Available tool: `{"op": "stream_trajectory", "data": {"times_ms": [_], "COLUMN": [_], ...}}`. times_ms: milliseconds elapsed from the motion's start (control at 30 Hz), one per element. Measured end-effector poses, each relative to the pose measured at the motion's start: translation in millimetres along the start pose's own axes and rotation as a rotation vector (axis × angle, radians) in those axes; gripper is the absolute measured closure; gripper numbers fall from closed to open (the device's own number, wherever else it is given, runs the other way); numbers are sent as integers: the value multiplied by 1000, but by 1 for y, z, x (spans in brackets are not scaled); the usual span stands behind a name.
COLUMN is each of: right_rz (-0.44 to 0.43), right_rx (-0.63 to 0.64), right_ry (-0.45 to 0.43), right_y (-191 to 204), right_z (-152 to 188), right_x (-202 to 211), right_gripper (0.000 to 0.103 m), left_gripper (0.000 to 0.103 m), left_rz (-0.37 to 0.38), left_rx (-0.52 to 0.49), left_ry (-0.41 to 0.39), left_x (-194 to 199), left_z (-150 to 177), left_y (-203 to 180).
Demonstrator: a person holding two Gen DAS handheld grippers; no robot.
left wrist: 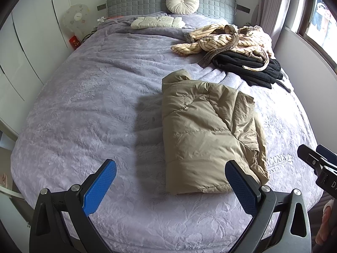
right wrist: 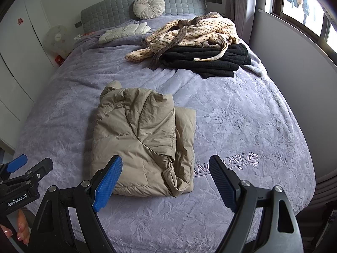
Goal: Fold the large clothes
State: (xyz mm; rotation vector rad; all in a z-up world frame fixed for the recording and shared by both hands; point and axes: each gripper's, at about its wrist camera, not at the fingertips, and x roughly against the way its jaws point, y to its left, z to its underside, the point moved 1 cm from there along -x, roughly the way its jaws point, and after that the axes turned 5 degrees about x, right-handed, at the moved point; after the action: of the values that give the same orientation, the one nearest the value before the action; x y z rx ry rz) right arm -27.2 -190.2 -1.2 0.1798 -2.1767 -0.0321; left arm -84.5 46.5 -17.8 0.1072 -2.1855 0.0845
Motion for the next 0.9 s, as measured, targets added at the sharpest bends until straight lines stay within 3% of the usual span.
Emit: {"op": "stream_trajectory", "data": {"times_ms": [900], "right_rz": [0], "right_rx": [-5], "right_ry": [-1], "right_y": [4], "right_z": [1], "right_x": [3], "right_gripper": [17], "left_gripper": [0], "left_rz": [-1], "left_rx": [-5], "left_ry": [-7], "left_x": [-1], "left_z": [-2], "left_y": [-5]}}
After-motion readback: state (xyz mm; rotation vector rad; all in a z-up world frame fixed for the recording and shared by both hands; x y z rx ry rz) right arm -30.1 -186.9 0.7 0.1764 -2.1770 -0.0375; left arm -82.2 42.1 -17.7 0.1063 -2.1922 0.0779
